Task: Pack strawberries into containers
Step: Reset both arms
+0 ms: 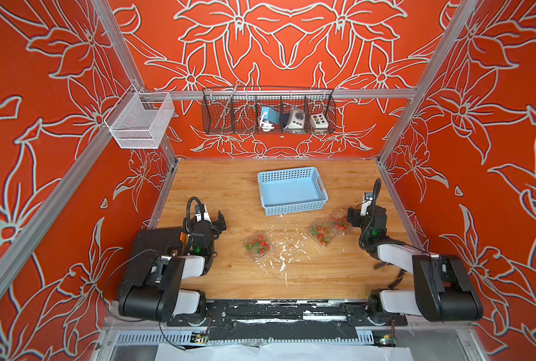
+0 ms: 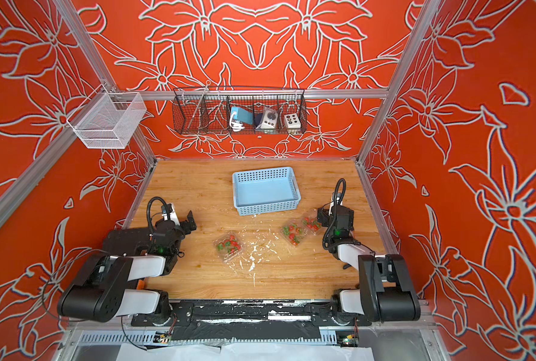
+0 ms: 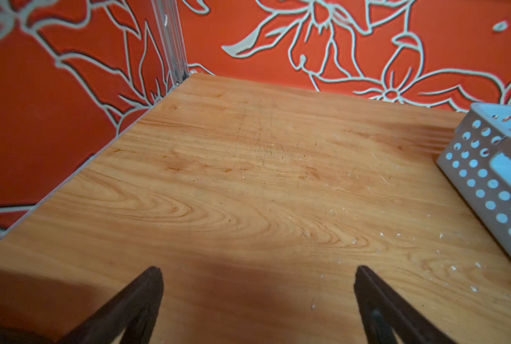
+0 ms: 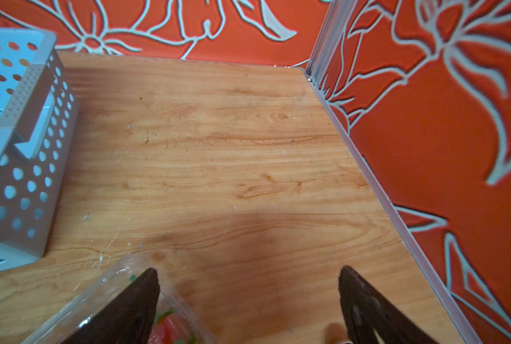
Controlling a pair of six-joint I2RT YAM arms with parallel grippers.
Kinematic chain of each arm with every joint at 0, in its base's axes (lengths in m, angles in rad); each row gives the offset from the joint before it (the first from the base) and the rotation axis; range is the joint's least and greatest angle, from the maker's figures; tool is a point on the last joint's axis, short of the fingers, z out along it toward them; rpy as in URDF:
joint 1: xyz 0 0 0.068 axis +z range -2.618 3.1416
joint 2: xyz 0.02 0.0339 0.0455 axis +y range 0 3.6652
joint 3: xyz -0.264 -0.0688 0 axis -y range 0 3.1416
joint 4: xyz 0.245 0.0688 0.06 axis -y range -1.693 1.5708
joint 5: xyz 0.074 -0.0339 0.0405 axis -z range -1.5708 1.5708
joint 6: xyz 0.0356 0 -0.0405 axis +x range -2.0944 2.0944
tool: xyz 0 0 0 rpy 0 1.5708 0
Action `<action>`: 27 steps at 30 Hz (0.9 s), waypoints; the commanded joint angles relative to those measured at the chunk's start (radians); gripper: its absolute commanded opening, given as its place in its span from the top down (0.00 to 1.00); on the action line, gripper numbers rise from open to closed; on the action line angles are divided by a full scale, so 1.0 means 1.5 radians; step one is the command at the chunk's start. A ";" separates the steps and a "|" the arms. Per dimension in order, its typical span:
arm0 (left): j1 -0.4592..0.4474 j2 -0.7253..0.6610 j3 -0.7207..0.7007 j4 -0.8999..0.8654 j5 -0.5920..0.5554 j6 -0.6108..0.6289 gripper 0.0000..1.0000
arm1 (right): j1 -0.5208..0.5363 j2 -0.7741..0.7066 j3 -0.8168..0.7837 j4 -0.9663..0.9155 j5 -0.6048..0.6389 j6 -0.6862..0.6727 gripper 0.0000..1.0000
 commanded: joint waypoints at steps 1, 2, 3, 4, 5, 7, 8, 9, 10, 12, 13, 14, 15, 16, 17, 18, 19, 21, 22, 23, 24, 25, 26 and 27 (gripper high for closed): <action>0.004 0.006 0.019 0.030 0.056 0.026 0.01 | -0.004 0.015 -0.025 0.069 -0.036 -0.021 0.04; 0.004 0.003 0.020 0.026 0.058 0.026 0.01 | -0.003 0.020 -0.028 0.076 -0.038 -0.021 0.03; 0.004 0.006 0.019 0.030 0.059 0.027 0.01 | -0.004 0.029 -0.029 0.090 -0.038 -0.020 0.03; 0.004 0.005 0.022 0.025 0.060 0.027 0.01 | -0.005 0.026 -0.030 0.088 -0.038 -0.021 0.03; 0.004 0.007 0.021 0.028 0.061 0.027 0.01 | -0.004 0.023 -0.028 0.076 -0.038 -0.020 0.03; 0.004 0.005 0.018 0.029 0.060 0.029 0.01 | -0.003 0.029 -0.032 0.094 -0.036 -0.021 0.03; 0.002 0.004 0.013 0.037 0.064 0.032 0.01 | -0.005 0.026 -0.030 0.084 -0.036 -0.020 0.03; 0.002 0.000 0.003 0.050 0.068 0.033 0.01 | -0.004 0.028 -0.031 0.090 -0.036 -0.021 0.03; 0.003 -0.001 0.000 0.056 0.068 0.032 0.01 | -0.004 0.029 -0.030 0.089 -0.036 -0.021 0.03; 0.003 0.000 -0.001 0.058 0.067 0.032 0.01 | -0.004 0.029 -0.033 0.091 -0.034 -0.020 0.03; 0.003 -0.003 -0.007 0.066 0.067 0.032 0.01 | -0.003 0.031 -0.036 0.100 -0.030 -0.019 0.03; 0.002 -0.007 -0.023 0.090 0.070 0.033 0.01 | -0.004 0.033 -0.039 0.107 -0.027 -0.019 0.03; 0.003 -0.007 -0.045 0.125 0.075 0.033 0.01 | -0.004 0.030 -0.038 0.103 -0.027 -0.018 0.03; 0.003 0.002 -0.067 0.168 0.073 0.033 0.01 | -0.004 0.031 -0.039 0.105 -0.027 -0.018 0.03; 0.003 0.023 -0.090 0.239 0.071 0.036 0.01 | -0.004 0.031 -0.039 0.106 -0.027 -0.019 0.03; 0.002 0.026 -0.089 0.240 0.069 0.038 0.01 | -0.004 0.030 -0.039 0.105 -0.026 -0.018 0.03; 0.000 0.009 -0.075 0.188 0.069 0.035 0.01 | -0.004 0.031 -0.042 0.109 -0.023 -0.016 0.03; -0.001 0.024 -0.087 0.236 0.065 0.038 0.01 | -0.004 0.033 -0.050 0.128 -0.015 -0.016 0.03; -0.002 0.019 -0.084 0.220 0.064 0.038 0.01 | -0.004 0.033 -0.049 0.124 -0.015 -0.016 0.03; -0.002 0.006 -0.076 0.186 0.067 0.035 0.01 | -0.004 0.033 -0.048 0.124 -0.015 -0.016 0.03; -0.002 0.014 -0.078 0.203 0.067 0.038 0.01 | -0.004 0.033 -0.048 0.123 -0.015 -0.016 0.03; -0.002 0.018 -0.079 0.212 0.067 0.038 0.01 | -0.004 0.033 -0.048 0.123 -0.015 -0.016 0.03; -0.003 0.011 -0.076 0.191 0.068 0.038 0.01 | -0.004 0.033 -0.048 0.123 -0.015 -0.016 0.03; -0.002 0.012 -0.077 0.197 0.068 0.037 0.01 | -0.004 0.033 -0.048 0.124 -0.015 -0.016 0.03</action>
